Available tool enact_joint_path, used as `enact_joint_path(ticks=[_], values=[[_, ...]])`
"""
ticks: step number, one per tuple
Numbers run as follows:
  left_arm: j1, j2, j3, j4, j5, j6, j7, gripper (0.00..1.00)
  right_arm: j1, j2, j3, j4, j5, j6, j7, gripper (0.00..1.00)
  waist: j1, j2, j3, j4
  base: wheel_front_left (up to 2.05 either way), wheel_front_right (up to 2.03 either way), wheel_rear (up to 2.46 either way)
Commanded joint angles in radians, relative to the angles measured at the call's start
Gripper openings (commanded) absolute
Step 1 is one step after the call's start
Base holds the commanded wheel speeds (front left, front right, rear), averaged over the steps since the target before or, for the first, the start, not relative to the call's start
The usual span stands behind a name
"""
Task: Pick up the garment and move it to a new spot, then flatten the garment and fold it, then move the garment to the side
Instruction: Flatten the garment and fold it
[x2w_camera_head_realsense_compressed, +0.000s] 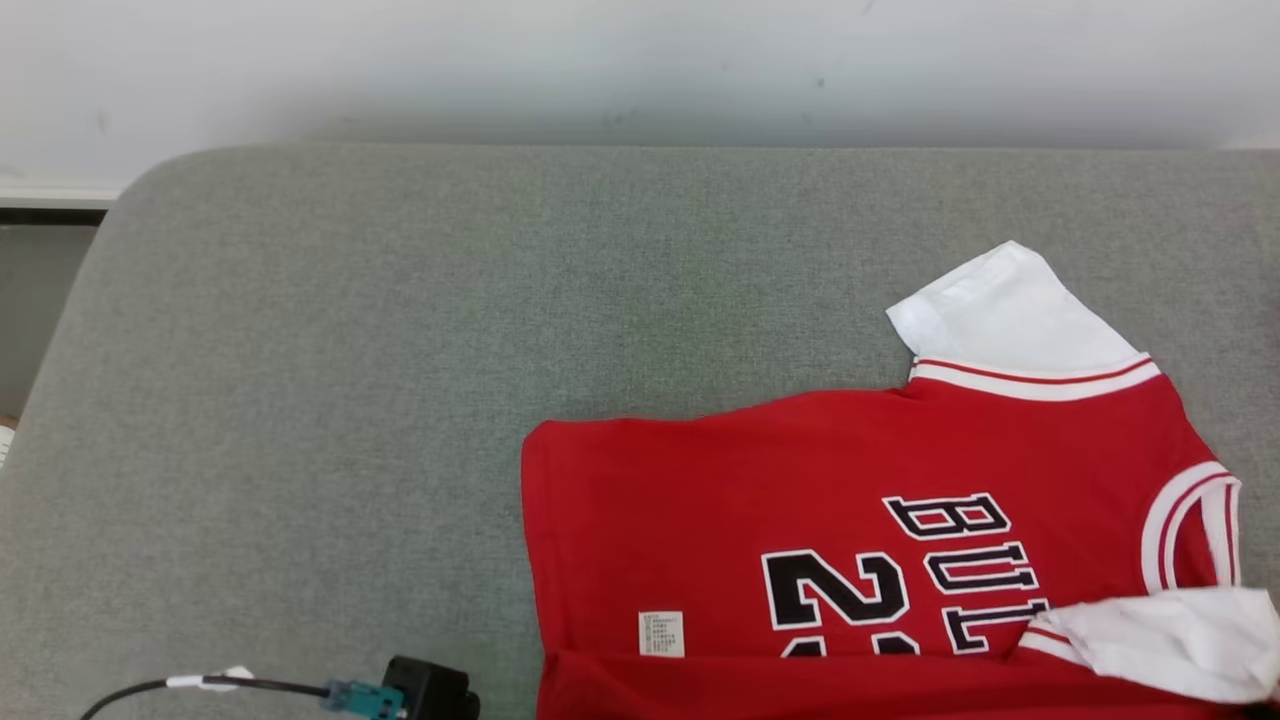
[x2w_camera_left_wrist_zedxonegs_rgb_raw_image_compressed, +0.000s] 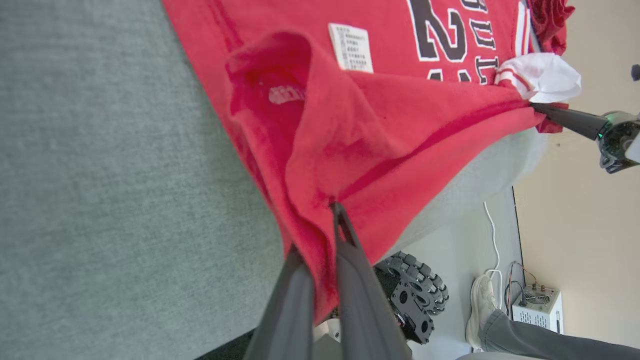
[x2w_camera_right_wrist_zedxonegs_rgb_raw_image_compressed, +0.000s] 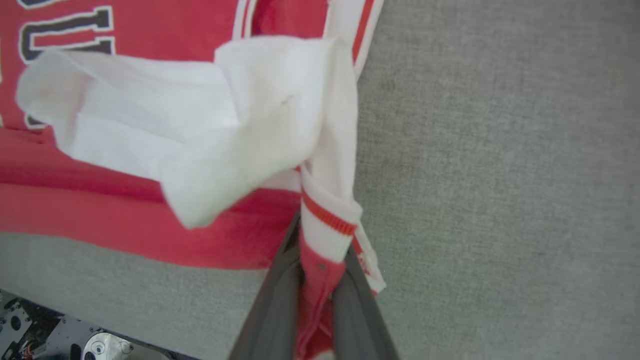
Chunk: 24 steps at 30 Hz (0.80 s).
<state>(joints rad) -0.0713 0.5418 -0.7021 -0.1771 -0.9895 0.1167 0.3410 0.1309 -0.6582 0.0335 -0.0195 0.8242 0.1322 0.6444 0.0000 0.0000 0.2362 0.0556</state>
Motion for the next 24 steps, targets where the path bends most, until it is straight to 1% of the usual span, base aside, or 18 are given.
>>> enact_joint_path(ticks=[1, 2, 3, 4, 5, 9, 11, 13, 15, 17, 19, 20, 22, 24], values=[[0.014, -0.004, -0.001, 0.012, 0.016, 0.001, -0.011, 0.0, 0.02, 0.005, 0.0, 0.01, -0.009, -0.003, -0.006, 0.0, 0.0, 0.0, 0.005, 0.002, 0.0, 0.0, 0.0], [0.012, -0.007, -0.002, 0.021, 0.02, -0.001, -0.015, 0.0, 0.024, 0.01, 0.002, 0.012, -0.015, -0.003, -0.012, 0.0, 0.0, 0.0, 0.007, 0.003, 0.0, 0.0, 0.0], [0.008, -0.009, -0.002, 0.03, 0.026, -0.002, -0.024, 0.0, 0.028, 0.014, 0.001, 0.014, -0.02, -0.003, -0.018, 0.25, 0.0, 0.0, 0.008, 0.003, 0.0, 0.0, 0.0], [0.004, -0.012, 0.0, 0.037, 0.029, -0.001, -0.033, 0.31, 0.032, 0.019, -0.004, 0.02, -0.027, -0.003, -0.023, 0.5, 0.0, 0.0, 0.007, 0.003, 0.0, 0.0, 0.0], [0.0, -0.015, 0.002, 0.044, 0.032, -0.002, -0.041, 1.0, 0.035, 0.021, -0.004, 0.02, -0.036, -0.003, -0.03, 0.99, 0.0, 0.0, 0.006, 0.002, 0.0, 0.0, 0.0], [-0.005, 0.0, 0.007, 0.05, 0.06, 0.006, -0.062, 1.0, 0.029, 0.029, -0.035, 0.016, -0.044, -0.003, -0.034, 1.0, 0.0, 0.0, -0.016, -0.002, 0.0, 0.0, 0.0], [-0.003, 0.014, 0.017, 0.028, 0.069, 0.017, -0.066, 1.0, 0.027, 0.016, -0.054, -0.014, -0.029, -0.003, -0.018, 1.0, 0.0, 0.0, -0.025, -0.002, 0.0, 0.0, 0.0], [-0.009, 0.033, 0.041, -0.006, 0.066, 0.027, -0.073, 1.0, 0.01, 0.009, -0.09, -0.052, 0.001, -0.003, -0.003, 1.0, 0.0, 0.0, -0.028, 0.0, 0.0, 0.0, 0.0], [-0.035, 0.046, 0.08, -0.034, 0.05, 0.038, -0.083, 1.0, -0.023, -0.008, -0.133, -0.089, 0.004, -0.003, 0.01, 1.0, 0.0, 0.0, -0.017, 0.007, 0.0, 0.0, 0.0], [-0.08, 0.078, 0.111, -0.038, 0.086, 0.05, -0.08, 1.0, -0.059, -0.027, -0.153, -0.118, -0.01, -0.003, 0.031, 1.0, 0.0, 0.0, 0.002, 0.017, 0.0, 0.0, 0.0], [-0.131, 0.059, 0.137, -0.032, 0.071, 0.056, -0.082, 1.0, -0.122, -0.046, -0.166, -0.141, -0.024, -0.003, 0.045, 1.0, 0.0, 0.0, 0.036, 0.03, 0.0, 0.0, 0.0], [-0.167, 0.06, 0.15, -0.024, 0.071, 0.05, -0.082, 1.0, -0.165, -0.05, -0.17, -0.147, -0.032, -0.003, 0.052, 1.0, 0.0, 0.0, 0.058, 0.036, 0.0, 0.0, 0.0], [-0.237, 0.059, 0.156, 0.007, 0.096, 0.039, -0.07, 1.0, -0.262, -0.049, -0.163, -0.144, -0.064, -0.003, 0.056, 1.0, 0.0, 0.0, 0.1, 0.048, 0.0, 0.0, 0.0], [-0.309, 0.031, 0.152, 0.041, 0.111, 0.027, -0.066, 1.0, -0.354, -0.037, -0.138, -0.124, -0.103, -0.003, 0.059, 1.0, 0.0, 0.0, 0.141, 0.064, 0.0, 0.0, 0.0]])
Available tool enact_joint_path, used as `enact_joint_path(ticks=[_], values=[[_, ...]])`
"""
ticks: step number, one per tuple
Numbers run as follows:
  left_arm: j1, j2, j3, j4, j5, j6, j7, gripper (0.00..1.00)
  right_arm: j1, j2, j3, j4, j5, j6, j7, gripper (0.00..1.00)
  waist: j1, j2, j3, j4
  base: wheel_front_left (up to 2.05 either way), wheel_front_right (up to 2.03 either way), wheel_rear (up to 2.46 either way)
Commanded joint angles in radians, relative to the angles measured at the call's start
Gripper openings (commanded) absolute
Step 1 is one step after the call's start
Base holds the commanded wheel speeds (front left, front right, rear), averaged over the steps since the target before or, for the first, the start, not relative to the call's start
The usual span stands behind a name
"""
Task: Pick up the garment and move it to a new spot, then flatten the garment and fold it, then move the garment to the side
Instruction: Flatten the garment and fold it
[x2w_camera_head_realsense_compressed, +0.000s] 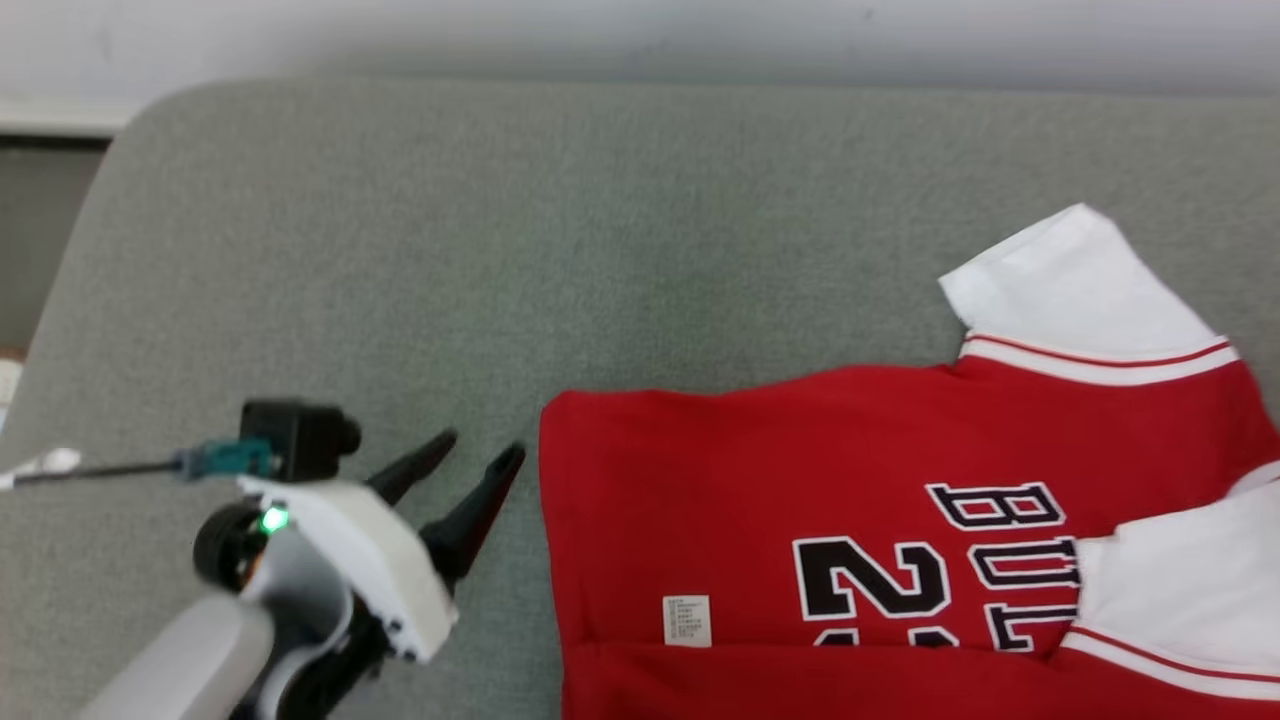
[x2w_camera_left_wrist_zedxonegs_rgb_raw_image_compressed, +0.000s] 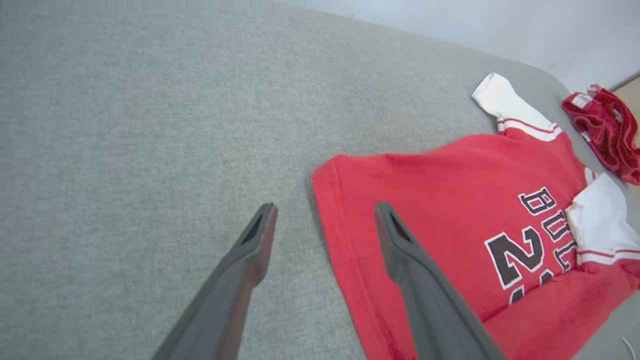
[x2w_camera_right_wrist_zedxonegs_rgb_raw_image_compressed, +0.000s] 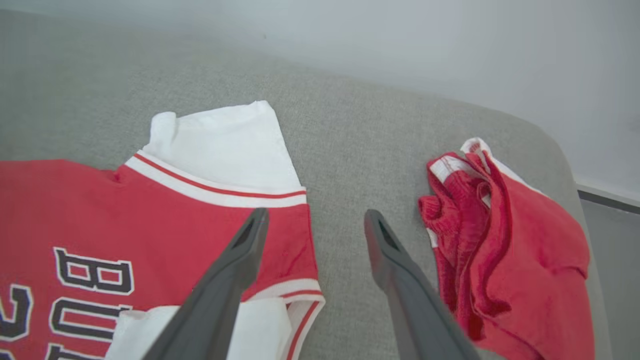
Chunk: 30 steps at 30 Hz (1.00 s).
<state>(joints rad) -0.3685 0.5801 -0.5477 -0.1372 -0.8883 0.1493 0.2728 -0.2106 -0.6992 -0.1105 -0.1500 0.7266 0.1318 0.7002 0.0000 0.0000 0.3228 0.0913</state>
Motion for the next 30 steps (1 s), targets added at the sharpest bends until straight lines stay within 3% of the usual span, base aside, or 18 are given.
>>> enact_joint_path(ticks=[1, 7, 13, 20, 30], values=[[-0.047, -0.022, -0.009, 0.024, 0.021, -0.01, 0.002, 1.0, -0.062, 0.008, 0.025, 0.02, -0.03, -0.003, 0.005, 1.0, 0.0, 0.0, 0.072, 0.037, 0.0, 0.0, 0.0], [-0.209, -0.131, -0.069, 0.159, 0.047, -0.06, 0.015, 1.0, -0.328, 0.043, 0.161, 0.147, -0.138, -0.003, 0.012, 1.0, 0.0, 0.0, 0.167, 0.087, 0.0, 0.0, 0.0], [-0.282, -0.202, -0.123, 0.27, 0.067, -0.109, 0.013, 1.0, -0.479, 0.053, 0.268, 0.298, -0.187, -0.003, -0.008, 1.0, 0.0, 0.0, 0.204, 0.131, 0.0, 0.0, 0.0], [-0.32, -0.243, -0.174, 0.338, 0.078, -0.157, 0.028, 1.0, -0.561, 0.035, 0.333, 0.425, -0.191, -0.003, -0.01, 1.0, 0.0, 0.0, 0.218, 0.158, 0.0, 0.0, 0.0], [-0.331, -0.27, -0.209, 0.373, 0.043, -0.204, 0.066, 1.0, -0.565, 0.063, 0.405, 0.484, -0.107, 0.0, 0.052, 1.0, 0.0, 0.0, 0.22, 0.149, 0.0, 0.0, 0.0]])
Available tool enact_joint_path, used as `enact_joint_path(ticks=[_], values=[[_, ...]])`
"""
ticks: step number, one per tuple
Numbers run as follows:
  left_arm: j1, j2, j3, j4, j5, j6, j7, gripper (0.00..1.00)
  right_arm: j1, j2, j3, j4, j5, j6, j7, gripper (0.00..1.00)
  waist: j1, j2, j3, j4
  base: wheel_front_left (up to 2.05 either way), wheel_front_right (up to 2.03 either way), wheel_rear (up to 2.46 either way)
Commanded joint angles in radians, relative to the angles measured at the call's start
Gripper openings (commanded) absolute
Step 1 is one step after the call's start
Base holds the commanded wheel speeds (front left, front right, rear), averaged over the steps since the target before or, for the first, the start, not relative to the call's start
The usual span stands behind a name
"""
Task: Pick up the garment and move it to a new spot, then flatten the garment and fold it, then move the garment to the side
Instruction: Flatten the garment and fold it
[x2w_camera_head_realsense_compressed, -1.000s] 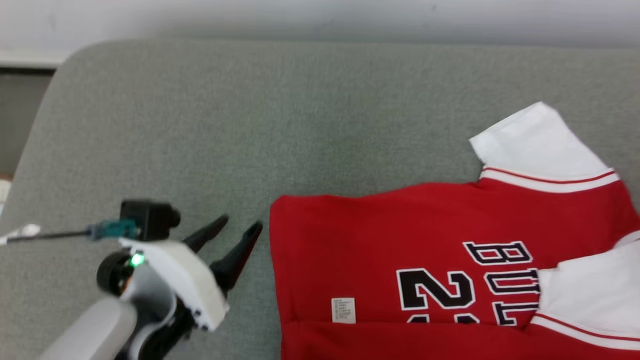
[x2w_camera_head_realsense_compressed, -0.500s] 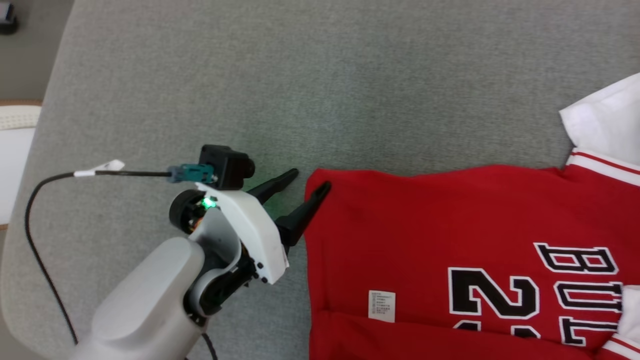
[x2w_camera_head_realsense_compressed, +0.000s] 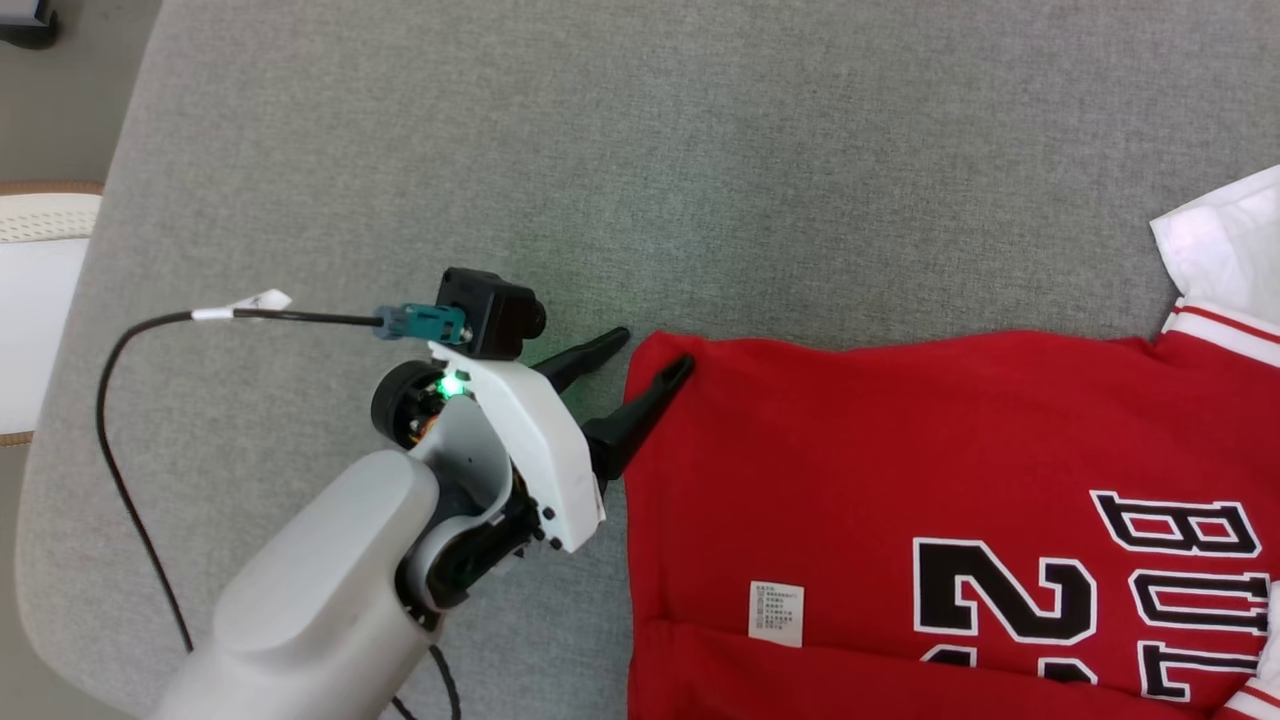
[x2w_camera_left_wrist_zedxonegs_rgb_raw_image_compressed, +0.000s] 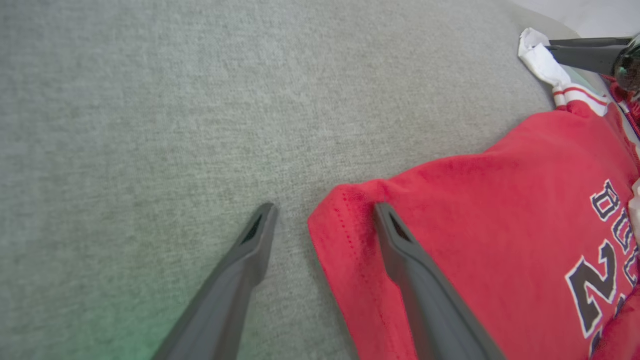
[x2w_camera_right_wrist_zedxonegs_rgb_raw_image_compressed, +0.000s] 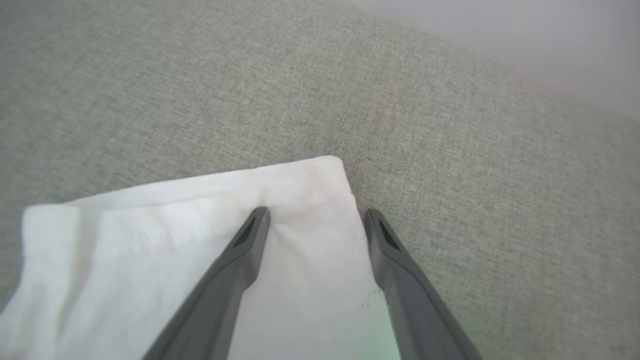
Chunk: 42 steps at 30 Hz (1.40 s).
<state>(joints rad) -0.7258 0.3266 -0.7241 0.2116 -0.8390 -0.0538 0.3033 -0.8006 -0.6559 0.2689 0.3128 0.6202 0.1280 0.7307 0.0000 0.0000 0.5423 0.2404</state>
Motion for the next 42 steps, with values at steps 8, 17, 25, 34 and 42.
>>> enact_joint_path(ticks=[8, 17, 25, 34, 42], values=[[0.024, -0.021, -0.051, -0.004, -0.043, -0.035, 0.062, 0.0, 0.005, 0.037, 0.012, 0.027, 0.076, 0.004, 0.015, 0.0, 0.0, 0.0, -0.005, -0.008, 0.0, 0.0, 0.0], [-0.047, 0.012, 0.027, -0.013, -0.01, 0.012, -0.009, 0.0, -0.092, 0.032, -0.038, 0.043, 0.041, 0.002, -0.119, 0.0, 0.0, 0.0, -0.033, -0.028, 0.0, 0.0, 0.0], [-0.058, 0.024, 0.066, -0.035, -0.011, 0.034, -0.052, 0.0, -0.083, 0.06, -0.069, 0.053, 0.066, 0.002, -0.235, 0.0, 0.0, 0.0, -0.094, -0.061, 0.0, 0.0, 0.0], [0.164, 0.08, 0.061, -0.181, -0.035, 0.083, -0.106, 0.0, 0.235, 0.021, -0.075, -0.078, 0.171, 0.002, -0.36, 0.0, 0.0, 0.0, -0.202, -0.122, 0.0, 0.0, 0.0], [0.379, 0.125, 0.062, -0.293, -0.074, 0.153, -0.137, 0.0, 0.483, 0.025, -0.097, -0.14, 0.207, 0.002, -0.416, 0.0, 0.0, 0.0, -0.246, -0.158, 0.0, 0.0, 0.0]])
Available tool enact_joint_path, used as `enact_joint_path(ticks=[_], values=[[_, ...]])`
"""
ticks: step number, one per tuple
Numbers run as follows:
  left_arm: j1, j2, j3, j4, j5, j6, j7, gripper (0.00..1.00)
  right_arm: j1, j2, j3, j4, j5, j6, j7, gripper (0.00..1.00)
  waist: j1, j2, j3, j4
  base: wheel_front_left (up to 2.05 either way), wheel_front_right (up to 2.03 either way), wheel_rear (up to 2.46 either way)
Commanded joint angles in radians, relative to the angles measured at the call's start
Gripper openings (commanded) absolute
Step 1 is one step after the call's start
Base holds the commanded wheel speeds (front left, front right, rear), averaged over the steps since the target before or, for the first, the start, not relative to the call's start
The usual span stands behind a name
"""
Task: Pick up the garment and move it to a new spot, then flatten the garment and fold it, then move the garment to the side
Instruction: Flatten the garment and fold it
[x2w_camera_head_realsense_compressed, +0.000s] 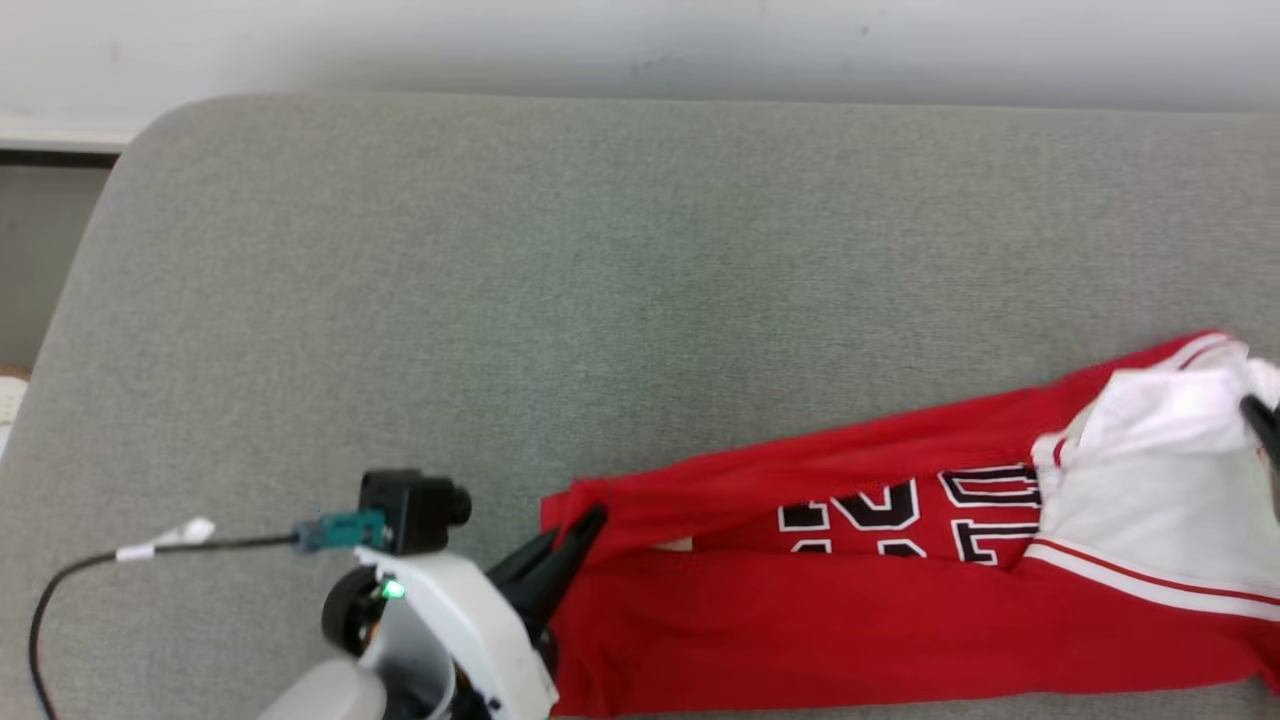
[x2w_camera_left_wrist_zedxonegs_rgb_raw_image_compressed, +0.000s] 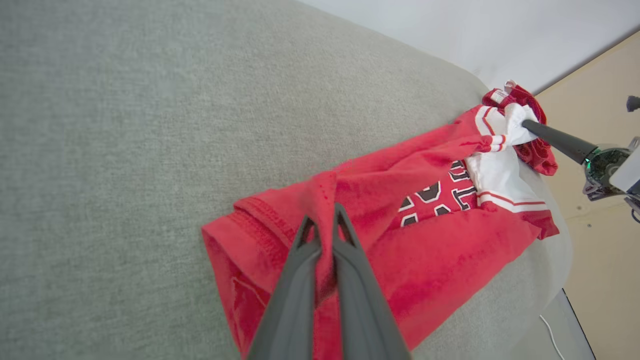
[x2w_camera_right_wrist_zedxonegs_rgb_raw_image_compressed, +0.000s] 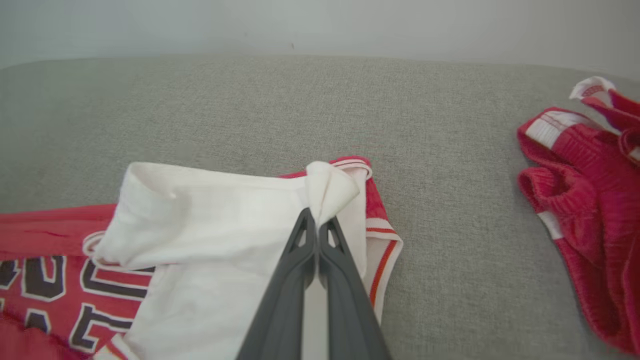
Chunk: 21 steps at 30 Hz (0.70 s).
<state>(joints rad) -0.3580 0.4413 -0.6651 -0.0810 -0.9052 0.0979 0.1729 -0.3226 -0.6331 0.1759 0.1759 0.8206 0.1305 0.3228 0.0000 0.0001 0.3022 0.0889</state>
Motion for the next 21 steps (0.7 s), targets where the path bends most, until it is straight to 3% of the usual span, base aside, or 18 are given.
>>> enact_joint_path(ticks=[1, 17, 18, 19, 20, 21], values=[[0.022, 0.013, 0.004, -0.004, -0.008, 0.008, -0.009, 0.0, 0.018, 0.006, -0.006, 0.0, 0.005, 0.0, -0.012, 0.0, 0.0, -0.0001, -0.008, -0.009, 0.0, 0.0, 0.0], [0.089, 0.025, 0.007, -0.007, -0.021, 0.03, -0.032, 0.0, 0.143, 0.038, -0.036, -0.011, 0.015, 0.0, -0.064, 0.0, 0.0, -0.0001, -0.053, -0.024, 0.0, 0.0, 0.0], [0.094, 0.026, 0.004, -0.004, -0.017, 0.034, -0.033, 0.0, 0.148, 0.034, -0.029, -0.009, 0.002, 0.0, -0.066, 0.24, 0.0, -0.0001, -0.054, -0.026, 0.0, 0.0, 0.0], [0.099, 0.027, 0.003, 0.0, -0.012, 0.036, -0.035, 0.26, 0.155, 0.03, -0.021, -0.008, -0.009, 0.0, -0.068, 0.83, 0.0, -0.0001, -0.054, -0.027, 0.0, 0.0, 0.0], [0.104, 0.032, -0.007, 0.004, -0.002, 0.034, -0.031, 0.94, 0.163, 0.03, -0.013, -0.001, -0.012, 0.0, -0.063, 1.0, 0.0, -0.0001, -0.055, -0.029, 0.0, 0.0, 0.0], [0.109, 0.033, -0.012, 0.009, -0.005, 0.031, -0.025, 1.0, 0.169, 0.03, -0.006, 0.004, -0.019, 0.0, -0.059, 1.0, 0.0, -0.0001, -0.055, -0.029, 0.0, 0.0, 0.0]])
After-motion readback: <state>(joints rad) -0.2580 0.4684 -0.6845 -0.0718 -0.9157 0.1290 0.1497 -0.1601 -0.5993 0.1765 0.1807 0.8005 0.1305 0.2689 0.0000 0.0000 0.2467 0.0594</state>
